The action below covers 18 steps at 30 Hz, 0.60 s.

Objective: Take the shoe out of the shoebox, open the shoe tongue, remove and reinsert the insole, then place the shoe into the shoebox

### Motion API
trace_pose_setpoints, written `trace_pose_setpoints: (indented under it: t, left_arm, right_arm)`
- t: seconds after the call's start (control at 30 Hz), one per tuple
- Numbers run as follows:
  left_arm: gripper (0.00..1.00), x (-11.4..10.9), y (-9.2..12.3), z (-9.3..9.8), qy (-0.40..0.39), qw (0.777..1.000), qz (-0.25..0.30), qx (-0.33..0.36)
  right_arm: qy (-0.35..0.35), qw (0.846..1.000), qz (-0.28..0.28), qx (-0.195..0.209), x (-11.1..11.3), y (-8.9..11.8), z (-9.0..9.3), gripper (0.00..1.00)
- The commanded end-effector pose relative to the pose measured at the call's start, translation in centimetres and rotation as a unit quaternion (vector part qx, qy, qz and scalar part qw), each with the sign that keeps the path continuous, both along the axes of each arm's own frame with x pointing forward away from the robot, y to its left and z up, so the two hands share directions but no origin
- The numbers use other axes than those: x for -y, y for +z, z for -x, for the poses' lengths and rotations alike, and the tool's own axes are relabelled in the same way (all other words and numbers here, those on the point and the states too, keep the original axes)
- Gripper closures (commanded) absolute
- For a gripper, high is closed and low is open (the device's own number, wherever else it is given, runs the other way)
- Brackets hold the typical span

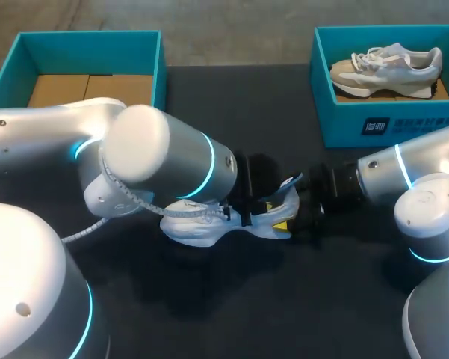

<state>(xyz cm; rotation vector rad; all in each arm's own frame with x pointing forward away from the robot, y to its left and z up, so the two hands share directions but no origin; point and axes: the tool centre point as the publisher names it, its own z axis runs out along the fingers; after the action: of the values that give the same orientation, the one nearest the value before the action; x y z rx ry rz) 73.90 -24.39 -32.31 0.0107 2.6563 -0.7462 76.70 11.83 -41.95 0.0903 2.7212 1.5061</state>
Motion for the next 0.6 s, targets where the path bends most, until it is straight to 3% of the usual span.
trace_pose_setpoints:
  t: [0.03, 0.6]
  left_arm:
    - [0.58, 0.6, -0.2, -0.2, 0.003, 1.0, -0.001, 0.0]
    - [0.58, 1.1, -1.5, -1.8, 0.007, 1.0, -0.008, -0.005]
  right_arm:
    - [0.0, 1.0, 0.003, -0.001, -0.1, -0.3, -0.2, 1.0]
    - [0.0, 1.0, 0.003, -0.001, -0.1, -0.3, -0.2, 1.0]
